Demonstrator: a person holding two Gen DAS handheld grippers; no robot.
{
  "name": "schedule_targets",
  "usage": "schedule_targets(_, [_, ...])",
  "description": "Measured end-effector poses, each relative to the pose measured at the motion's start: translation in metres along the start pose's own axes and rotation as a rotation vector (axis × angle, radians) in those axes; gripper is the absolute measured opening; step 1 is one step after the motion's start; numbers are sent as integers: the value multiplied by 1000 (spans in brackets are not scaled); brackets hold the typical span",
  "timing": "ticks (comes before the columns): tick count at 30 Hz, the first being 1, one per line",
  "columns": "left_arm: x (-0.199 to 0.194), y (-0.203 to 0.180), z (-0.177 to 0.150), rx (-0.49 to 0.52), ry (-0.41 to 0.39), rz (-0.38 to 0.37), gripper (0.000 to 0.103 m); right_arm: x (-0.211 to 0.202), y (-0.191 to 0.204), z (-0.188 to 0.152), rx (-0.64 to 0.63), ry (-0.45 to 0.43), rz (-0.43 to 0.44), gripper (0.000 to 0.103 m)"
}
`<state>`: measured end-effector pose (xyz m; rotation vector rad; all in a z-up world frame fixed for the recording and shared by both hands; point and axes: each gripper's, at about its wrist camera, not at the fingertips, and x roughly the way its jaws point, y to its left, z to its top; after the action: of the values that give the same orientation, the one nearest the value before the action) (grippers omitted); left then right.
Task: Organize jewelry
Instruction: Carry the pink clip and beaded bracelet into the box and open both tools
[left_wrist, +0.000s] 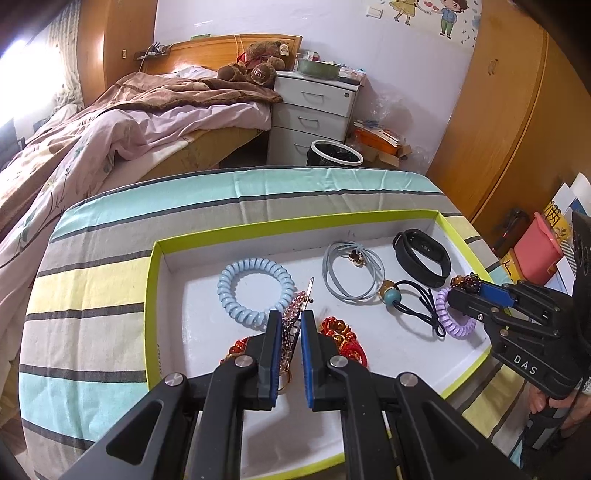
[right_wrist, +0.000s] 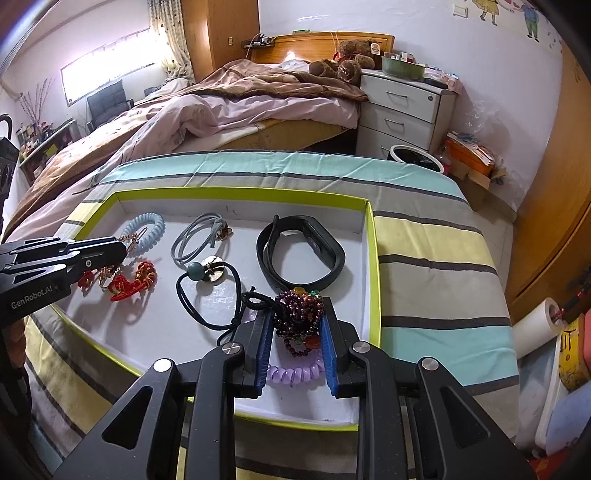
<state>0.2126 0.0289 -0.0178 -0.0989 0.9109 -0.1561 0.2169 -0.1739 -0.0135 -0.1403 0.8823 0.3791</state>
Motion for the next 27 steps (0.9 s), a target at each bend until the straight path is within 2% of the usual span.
schedule_targets(8, [0,-2,-2,1,4,-3,10,1,0,0,3,0,7,27])
schedule_targets(14, [-6,-4,-3,-6,-3,13,22,0,0,-3,7,-14,2,40])
schedule_targets(23, [-27,-12,-11,-14,-25,52,24,-16,1,-4,41,-49,21,42])
schedule_targets(27, [-41,-19,-21,-15,-40,71,24,-33,6,-8,59,-85,45,48])
